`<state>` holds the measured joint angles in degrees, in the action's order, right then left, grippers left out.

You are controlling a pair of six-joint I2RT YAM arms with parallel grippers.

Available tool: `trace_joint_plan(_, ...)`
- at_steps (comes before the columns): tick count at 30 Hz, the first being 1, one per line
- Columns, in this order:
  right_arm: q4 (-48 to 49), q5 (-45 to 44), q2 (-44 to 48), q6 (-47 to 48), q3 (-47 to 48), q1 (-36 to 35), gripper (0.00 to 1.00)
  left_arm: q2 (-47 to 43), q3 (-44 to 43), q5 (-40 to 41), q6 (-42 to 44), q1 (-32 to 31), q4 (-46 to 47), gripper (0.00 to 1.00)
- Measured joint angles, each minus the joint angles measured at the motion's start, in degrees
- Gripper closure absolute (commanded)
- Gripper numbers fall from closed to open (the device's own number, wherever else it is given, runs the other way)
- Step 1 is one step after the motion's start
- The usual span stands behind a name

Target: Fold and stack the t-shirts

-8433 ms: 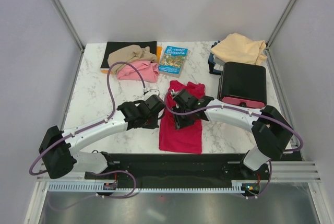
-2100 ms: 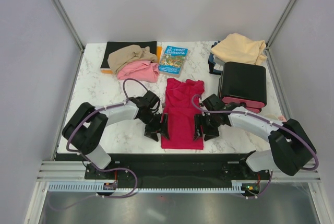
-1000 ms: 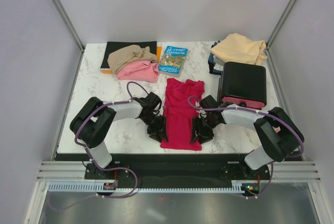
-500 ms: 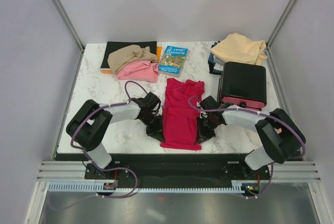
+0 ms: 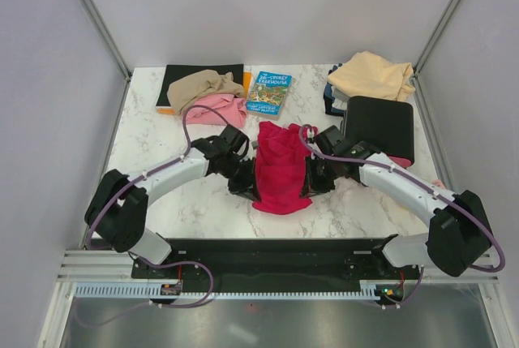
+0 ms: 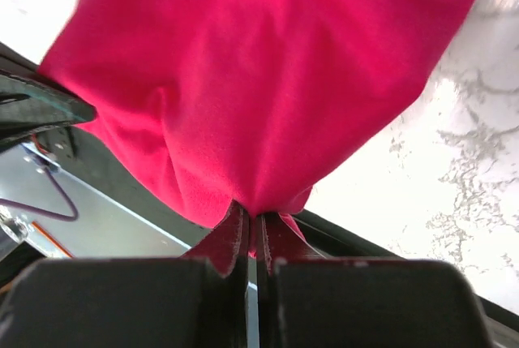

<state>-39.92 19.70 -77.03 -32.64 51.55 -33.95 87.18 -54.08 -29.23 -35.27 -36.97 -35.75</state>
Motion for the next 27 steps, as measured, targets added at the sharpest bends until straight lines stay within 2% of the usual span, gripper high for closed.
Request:
trace_joint_plan(9, -3.8, -4.8, -4.3, 2.5, 14.5, 0.8, 1.0, 2.3, -19.7, 8.5, 0.8, 2.8, -5.6, 0.98)
trace_joint_plan(18, -5.4, -8.7, -14.3, 7.3, 24.6, 5.8, 1.0, 14.6, -37.8, 15.5, 1.5, 7.7, -10.1, 0.98)
trace_joint_plan(27, -5.8, -9.1, -24.2, 10.9, 32.1, 13.2, 1.0, 27.5, -52.1, 15.6, 3.8, 8.8, -13.5, 0.98)
